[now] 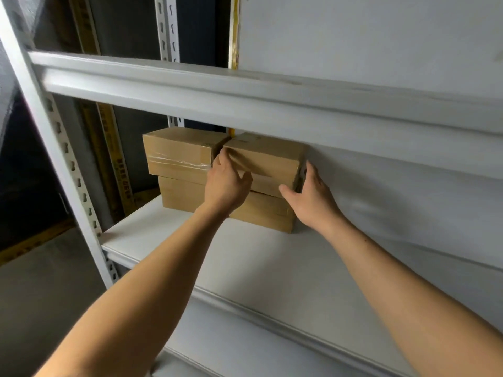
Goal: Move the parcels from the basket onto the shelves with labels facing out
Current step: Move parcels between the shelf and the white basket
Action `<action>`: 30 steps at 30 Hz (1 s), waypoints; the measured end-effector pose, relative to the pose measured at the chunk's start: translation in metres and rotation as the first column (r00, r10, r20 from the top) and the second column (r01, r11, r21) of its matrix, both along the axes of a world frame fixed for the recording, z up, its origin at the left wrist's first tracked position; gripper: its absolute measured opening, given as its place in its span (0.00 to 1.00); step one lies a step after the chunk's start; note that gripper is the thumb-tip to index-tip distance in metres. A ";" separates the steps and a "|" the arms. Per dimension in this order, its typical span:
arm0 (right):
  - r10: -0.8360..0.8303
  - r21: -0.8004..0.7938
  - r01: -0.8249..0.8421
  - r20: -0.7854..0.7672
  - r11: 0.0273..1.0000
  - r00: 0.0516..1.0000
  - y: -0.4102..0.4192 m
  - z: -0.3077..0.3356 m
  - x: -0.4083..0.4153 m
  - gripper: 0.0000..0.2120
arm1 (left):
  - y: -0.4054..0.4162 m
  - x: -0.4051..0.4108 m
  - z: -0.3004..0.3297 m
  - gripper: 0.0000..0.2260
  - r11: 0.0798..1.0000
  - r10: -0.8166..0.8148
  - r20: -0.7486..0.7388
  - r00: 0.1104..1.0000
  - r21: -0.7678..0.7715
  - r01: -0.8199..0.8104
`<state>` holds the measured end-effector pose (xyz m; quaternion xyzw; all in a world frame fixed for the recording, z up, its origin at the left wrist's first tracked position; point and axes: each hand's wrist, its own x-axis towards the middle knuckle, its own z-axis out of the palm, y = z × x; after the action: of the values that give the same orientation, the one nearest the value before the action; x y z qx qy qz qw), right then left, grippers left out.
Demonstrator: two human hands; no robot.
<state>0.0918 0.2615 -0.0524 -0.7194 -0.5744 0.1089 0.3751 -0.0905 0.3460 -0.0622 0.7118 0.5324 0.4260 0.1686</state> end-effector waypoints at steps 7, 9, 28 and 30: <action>-0.057 0.072 0.080 -0.286 0.994 0.957 0.022 -0.019 -0.002 0.29 | 0.012 0.005 -0.009 0.37 0.992 -0.056 0.129 0.990 0.120 0.040; -0.039 0.144 0.108 -0.415 0.984 0.909 0.022 -0.022 -0.001 0.34 | 0.008 0.006 -0.012 0.36 0.976 -0.060 0.128 0.990 0.215 0.032; -0.112 0.185 0.450 -0.824 0.874 0.555 -0.125 -0.019 0.050 0.28 | -0.129 0.049 -0.045 0.22 0.935 -0.317 0.407 0.857 0.285 0.211; -0.082 0.185 0.421 -0.838 0.888 0.540 -0.161 -0.022 0.061 0.21 | -0.145 0.058 -0.040 0.25 0.937 -0.339 0.474 0.813 0.088 0.339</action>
<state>0.1525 0.1004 -0.0745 -0.5817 -0.2361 0.2602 0.7336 -0.0327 0.2008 -0.1024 0.6664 0.3384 0.5524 0.3691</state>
